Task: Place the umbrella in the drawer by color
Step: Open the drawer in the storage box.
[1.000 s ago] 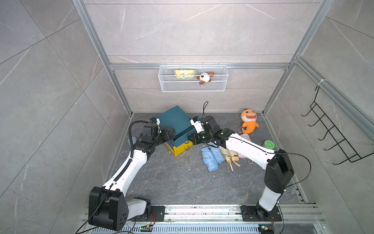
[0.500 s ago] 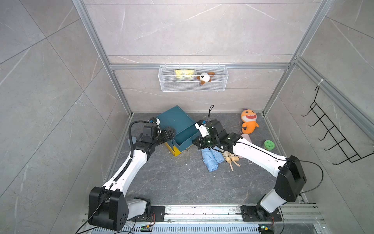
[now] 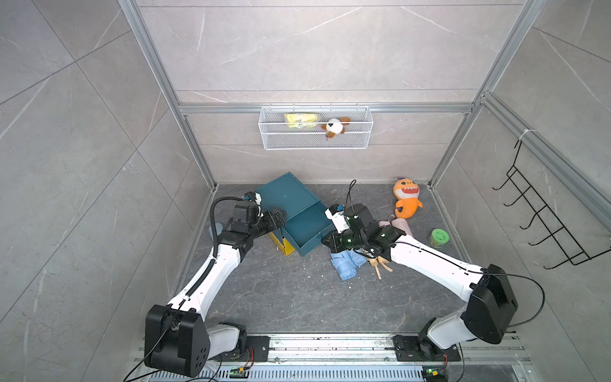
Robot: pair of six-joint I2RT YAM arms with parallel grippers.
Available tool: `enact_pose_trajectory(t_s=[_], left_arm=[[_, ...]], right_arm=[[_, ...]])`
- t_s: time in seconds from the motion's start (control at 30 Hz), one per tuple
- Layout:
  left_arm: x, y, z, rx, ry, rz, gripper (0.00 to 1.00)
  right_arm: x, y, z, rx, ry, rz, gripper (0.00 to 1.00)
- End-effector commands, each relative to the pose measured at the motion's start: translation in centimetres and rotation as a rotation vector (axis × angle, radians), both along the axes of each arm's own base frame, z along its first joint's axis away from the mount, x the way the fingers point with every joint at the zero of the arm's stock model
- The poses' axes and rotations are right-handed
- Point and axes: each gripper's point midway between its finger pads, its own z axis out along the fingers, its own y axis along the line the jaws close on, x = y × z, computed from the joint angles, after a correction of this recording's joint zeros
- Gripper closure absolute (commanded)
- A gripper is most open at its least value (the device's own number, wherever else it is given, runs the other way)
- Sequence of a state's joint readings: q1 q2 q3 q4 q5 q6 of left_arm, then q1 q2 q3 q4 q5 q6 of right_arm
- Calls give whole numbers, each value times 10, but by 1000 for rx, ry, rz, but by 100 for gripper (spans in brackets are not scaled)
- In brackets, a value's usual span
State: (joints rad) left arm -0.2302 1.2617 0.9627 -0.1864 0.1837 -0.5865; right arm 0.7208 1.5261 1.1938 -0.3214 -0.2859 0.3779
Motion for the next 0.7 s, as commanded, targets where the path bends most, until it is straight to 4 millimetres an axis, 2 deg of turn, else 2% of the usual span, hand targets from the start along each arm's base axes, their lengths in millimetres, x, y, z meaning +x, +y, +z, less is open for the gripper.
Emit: enact_pose_trajectory(t_s=[0.0,0.33,0.5,0.67], left_arm=[[-3,5,-13,27,39,16,7],[0,3,-17,20,47,15,7],[0,4,-17,23,47,19,7],[1,4,-18,24,46,18,6]], right_arm=[[-3,-1,12,7,-48,14,99],[-6,-7,19,1,-68,11,74],[-10,-10,25,8,-77,10,68],[-13,-14,30,10,-86,9,66]])
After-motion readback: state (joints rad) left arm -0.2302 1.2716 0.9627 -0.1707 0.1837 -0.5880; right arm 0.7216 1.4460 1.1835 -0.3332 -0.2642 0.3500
